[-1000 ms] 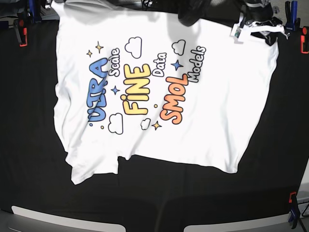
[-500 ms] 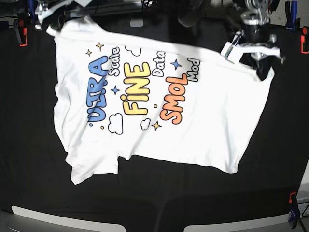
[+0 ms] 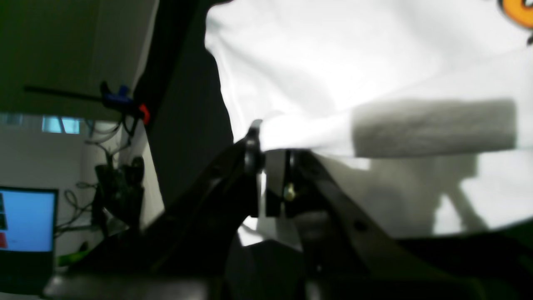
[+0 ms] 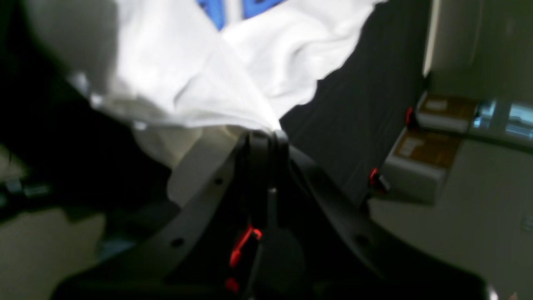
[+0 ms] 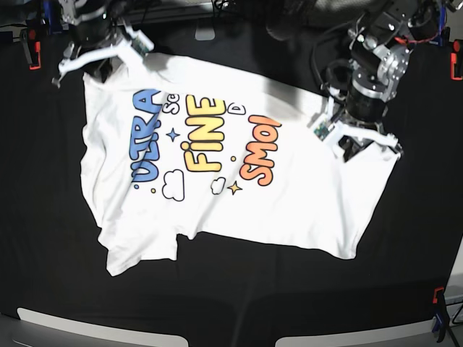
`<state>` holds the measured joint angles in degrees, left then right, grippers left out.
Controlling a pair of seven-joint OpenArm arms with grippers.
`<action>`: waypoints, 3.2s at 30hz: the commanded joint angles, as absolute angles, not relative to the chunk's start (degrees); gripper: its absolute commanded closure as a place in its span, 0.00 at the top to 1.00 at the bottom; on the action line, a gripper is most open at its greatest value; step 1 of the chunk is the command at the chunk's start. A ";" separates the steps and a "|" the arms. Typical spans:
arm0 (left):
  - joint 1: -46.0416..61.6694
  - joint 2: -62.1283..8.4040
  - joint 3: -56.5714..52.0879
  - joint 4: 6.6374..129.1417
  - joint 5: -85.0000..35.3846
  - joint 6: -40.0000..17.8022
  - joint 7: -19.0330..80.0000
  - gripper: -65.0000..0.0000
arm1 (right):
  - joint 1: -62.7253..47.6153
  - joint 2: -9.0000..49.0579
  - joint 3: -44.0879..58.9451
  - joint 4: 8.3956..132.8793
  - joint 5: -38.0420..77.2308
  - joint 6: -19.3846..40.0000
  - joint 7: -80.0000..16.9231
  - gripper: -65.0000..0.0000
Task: Layout the t-shirt on the table in an organized manner, then fold the t-shirt properly
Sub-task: 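Release the shirt shoulders and open both grippers, then grasp the shirt's shoulder edges again with both grippers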
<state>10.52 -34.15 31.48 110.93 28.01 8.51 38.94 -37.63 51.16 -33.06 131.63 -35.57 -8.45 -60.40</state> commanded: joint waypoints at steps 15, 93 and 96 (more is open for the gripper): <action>2.83 -34.79 31.11 99.07 27.31 9.17 37.21 0.00 | -36.45 46.13 -22.46 129.99 -29.52 -9.04 -55.31 0.00; 0.25 -34.30 31.11 113.21 19.22 4.54 45.60 0.38 | -27.83 29.85 6.31 122.52 -18.44 -1.96 -46.65 0.44; 4.75 -34.30 31.11 118.02 19.25 4.54 45.30 0.38 | -31.00 29.85 6.31 126.61 -12.80 2.87 -46.33 0.44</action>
<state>5.41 -33.85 31.53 117.14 18.39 3.73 46.11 -30.85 29.17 6.07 125.73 -11.81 3.51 -47.27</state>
